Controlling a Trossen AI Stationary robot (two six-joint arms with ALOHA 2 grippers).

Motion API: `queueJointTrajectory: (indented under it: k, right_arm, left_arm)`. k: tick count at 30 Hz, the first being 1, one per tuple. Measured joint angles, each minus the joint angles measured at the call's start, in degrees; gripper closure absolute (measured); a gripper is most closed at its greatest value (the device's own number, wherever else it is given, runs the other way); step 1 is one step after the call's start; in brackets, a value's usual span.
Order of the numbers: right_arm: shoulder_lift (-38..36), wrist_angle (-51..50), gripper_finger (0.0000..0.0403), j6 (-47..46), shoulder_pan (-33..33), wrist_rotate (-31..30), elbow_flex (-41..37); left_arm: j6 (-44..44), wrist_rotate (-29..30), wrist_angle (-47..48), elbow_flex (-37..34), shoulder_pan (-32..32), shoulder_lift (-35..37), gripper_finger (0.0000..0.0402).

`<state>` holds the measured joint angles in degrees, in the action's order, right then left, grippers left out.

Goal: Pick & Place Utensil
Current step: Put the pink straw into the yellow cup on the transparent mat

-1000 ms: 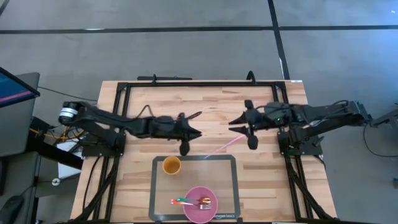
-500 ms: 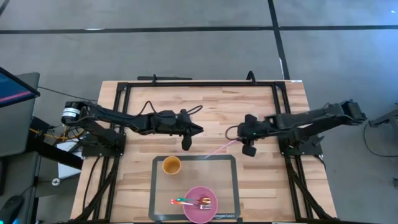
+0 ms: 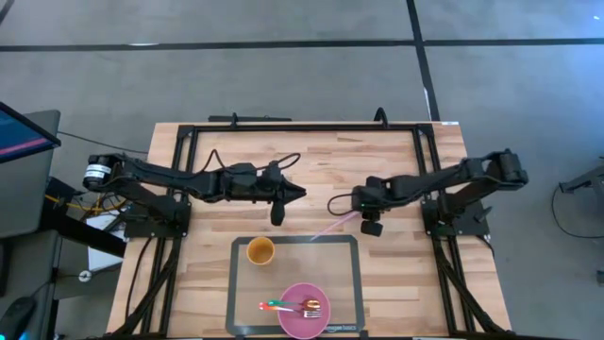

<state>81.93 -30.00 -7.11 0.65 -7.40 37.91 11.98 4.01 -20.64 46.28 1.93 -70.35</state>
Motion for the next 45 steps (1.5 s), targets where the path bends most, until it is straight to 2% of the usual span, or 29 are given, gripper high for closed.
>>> queueJointTrajectory:
  k: [7, 14, 31, 45]
  right_arm:
    - [5.14, 0.90, 0.0315, 0.20, 1.34, -0.06, 0.33]
    - [5.04, 0.85, 0.0394, 0.13, 0.96, 0.44, 0.26]
    - [-1.46, 1.30, 0.0402, -2.29, 0.45, 0.02, 5.48]
    - [-2.54, 19.35, 0.0403, -4.74, 0.45, -0.41, 7.73]
  left_arm:
    - [-0.15, -0.01, 0.02, -0.04, 0.00, 0.00, 0.0353]
    - [-0.15, -0.01, 0.03, -0.07, 0.00, 0.00, 0.0353]
    - [-0.15, 0.00, 2.36, -0.13, 0.13, -0.04, 0.0353]
    - [-1.74, 0.00, 2.53, -0.14, 5.02, -0.03, 0.0353]
